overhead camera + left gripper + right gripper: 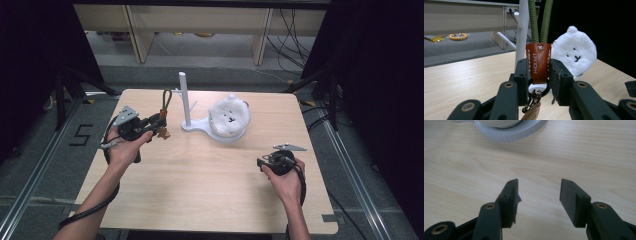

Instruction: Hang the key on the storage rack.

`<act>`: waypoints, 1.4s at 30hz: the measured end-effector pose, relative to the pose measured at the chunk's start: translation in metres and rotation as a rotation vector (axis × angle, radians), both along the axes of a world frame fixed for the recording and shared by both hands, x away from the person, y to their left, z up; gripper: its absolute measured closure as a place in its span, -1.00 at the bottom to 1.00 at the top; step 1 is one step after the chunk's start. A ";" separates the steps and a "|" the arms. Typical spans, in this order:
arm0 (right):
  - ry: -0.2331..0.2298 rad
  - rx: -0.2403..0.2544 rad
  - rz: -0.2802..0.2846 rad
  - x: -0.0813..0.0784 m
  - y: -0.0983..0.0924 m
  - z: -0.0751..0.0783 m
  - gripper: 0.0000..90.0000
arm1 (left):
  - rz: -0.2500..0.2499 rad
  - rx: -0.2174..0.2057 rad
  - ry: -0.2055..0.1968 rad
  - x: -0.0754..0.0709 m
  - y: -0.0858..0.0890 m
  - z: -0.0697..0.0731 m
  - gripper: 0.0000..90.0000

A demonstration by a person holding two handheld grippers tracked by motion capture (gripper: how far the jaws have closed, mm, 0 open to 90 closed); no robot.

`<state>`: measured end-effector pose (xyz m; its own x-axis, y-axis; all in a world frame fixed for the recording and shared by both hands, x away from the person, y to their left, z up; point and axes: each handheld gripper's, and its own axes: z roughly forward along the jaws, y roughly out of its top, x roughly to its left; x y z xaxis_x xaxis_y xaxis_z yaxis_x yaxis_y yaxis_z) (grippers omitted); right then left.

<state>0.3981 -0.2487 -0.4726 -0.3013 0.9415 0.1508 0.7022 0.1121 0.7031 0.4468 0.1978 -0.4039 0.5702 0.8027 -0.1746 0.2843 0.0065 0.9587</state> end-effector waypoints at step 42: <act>-0.008 -0.014 -0.008 -0.001 -0.001 0.000 0.11 | 0.033 -0.014 0.100 0.042 -0.005 -0.010 0.53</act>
<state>0.3975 -0.2492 -0.4726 -0.2948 0.9460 0.1349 0.6976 0.1166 0.7069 0.4884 0.1927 -0.4138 0.5227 0.8180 -0.2401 0.3776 0.0303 0.9255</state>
